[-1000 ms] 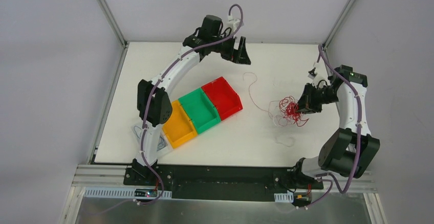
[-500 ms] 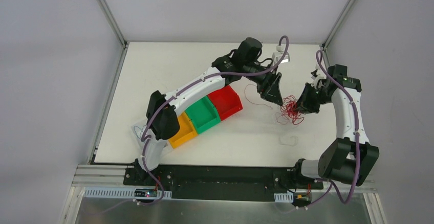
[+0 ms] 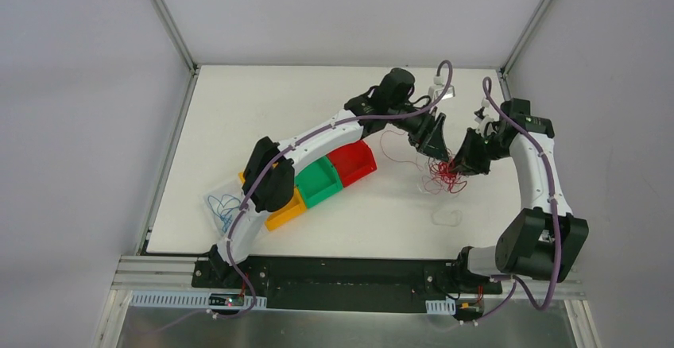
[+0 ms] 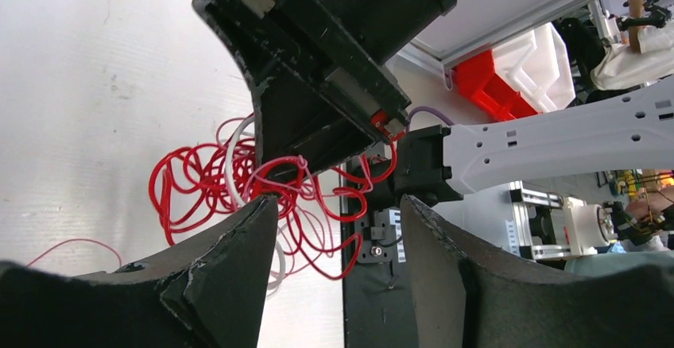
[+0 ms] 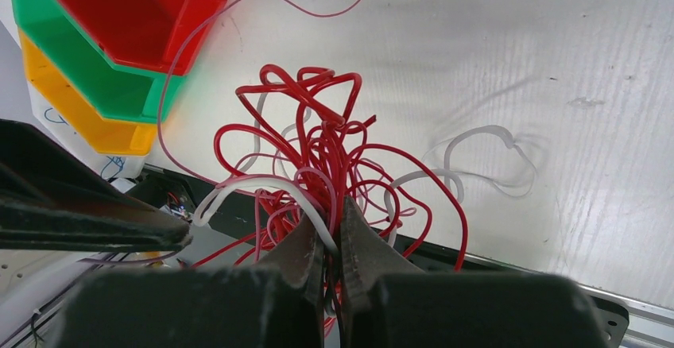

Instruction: Untangle the cables

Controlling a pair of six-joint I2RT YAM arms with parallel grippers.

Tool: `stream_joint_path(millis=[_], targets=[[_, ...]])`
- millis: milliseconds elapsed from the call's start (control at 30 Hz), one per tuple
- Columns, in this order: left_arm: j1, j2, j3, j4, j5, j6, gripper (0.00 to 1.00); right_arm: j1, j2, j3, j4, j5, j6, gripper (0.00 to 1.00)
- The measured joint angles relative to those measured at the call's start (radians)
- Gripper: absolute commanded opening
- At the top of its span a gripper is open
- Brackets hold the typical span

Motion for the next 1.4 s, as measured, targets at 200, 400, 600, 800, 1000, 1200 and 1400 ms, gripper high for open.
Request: stream_joint_path(millis=[200, 400, 600, 800, 1000, 1200, 1400], targets=[[-0.018, 0.000, -0.009, 0.070, -0.017, -0.051, 0.53, 0.024, 0.010, 0.007, -0.003, -0.002, -0.004, 0.00], [-0.030, 0.005, -0.019, 0.103, -0.021, -0.078, 0.51, 0.037, 0.010, 0.023, -0.009, -0.001, -0.012, 0.00], [-0.030, 0.026, -0.025, 0.109, -0.050, -0.097, 0.50, 0.042, 0.010, 0.025, -0.011, -0.001, -0.018, 0.00], [-0.030, 0.030, -0.036, 0.108, -0.086, -0.114, 0.47, 0.043, 0.010, 0.025, -0.011, 0.006, -0.019, 0.00], [-0.031, 0.031, -0.036, 0.108, -0.088, -0.116, 0.51, 0.043, 0.009, 0.026, -0.008, 0.014, -0.015, 0.00], [-0.032, 0.032, -0.036, 0.117, -0.090, -0.126, 0.44, 0.043, -0.003, 0.044, -0.005, 0.011, -0.015, 0.00], [-0.027, 0.034, -0.036, 0.131, -0.088, -0.154, 0.00, 0.043, -0.074, 0.031, 0.004, 0.007, -0.017, 0.00]])
